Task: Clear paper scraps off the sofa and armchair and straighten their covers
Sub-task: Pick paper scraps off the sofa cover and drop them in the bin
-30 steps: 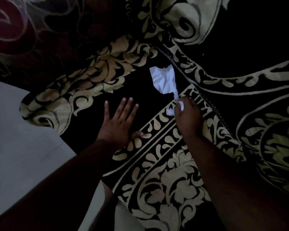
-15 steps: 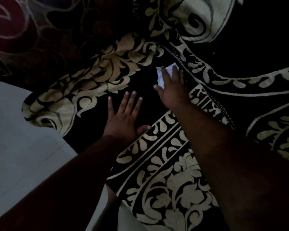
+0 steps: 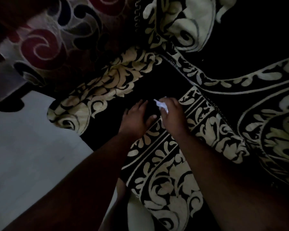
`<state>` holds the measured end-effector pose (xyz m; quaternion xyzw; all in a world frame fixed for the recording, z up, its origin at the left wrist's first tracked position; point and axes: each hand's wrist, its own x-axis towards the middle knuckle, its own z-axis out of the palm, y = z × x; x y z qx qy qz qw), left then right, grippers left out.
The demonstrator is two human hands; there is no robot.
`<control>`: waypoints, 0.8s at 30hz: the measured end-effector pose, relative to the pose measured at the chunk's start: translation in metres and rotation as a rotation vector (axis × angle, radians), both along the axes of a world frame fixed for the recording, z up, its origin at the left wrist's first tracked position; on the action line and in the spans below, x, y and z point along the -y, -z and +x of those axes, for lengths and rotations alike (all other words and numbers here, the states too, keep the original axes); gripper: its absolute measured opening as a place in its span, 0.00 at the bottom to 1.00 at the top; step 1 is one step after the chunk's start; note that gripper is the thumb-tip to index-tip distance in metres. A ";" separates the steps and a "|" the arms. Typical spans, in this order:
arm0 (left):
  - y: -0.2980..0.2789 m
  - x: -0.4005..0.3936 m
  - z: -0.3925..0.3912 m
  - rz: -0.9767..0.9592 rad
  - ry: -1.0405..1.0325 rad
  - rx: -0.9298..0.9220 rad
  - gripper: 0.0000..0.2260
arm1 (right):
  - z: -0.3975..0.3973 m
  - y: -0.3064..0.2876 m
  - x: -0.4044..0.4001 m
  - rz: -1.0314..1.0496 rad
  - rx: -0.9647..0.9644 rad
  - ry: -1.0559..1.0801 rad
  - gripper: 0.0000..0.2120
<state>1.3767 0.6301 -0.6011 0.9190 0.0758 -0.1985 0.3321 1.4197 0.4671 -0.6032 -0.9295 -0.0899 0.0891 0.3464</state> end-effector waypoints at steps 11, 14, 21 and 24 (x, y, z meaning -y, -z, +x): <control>-0.227 0.064 -0.072 -1.046 -0.605 -0.595 0.16 | -0.103 -0.214 0.022 0.288 -0.238 0.109 0.37; -0.284 0.076 -0.102 -1.146 -0.597 -0.549 0.11 | -0.137 -0.273 0.042 0.323 -0.254 0.062 0.41; -0.389 0.105 -0.169 -1.014 -0.529 -0.387 0.19 | -0.221 -0.383 0.074 0.308 -0.164 0.075 0.31; -0.416 0.113 -0.188 -0.999 -0.454 -0.382 0.15 | -0.248 -0.414 0.080 0.265 -0.071 0.124 0.25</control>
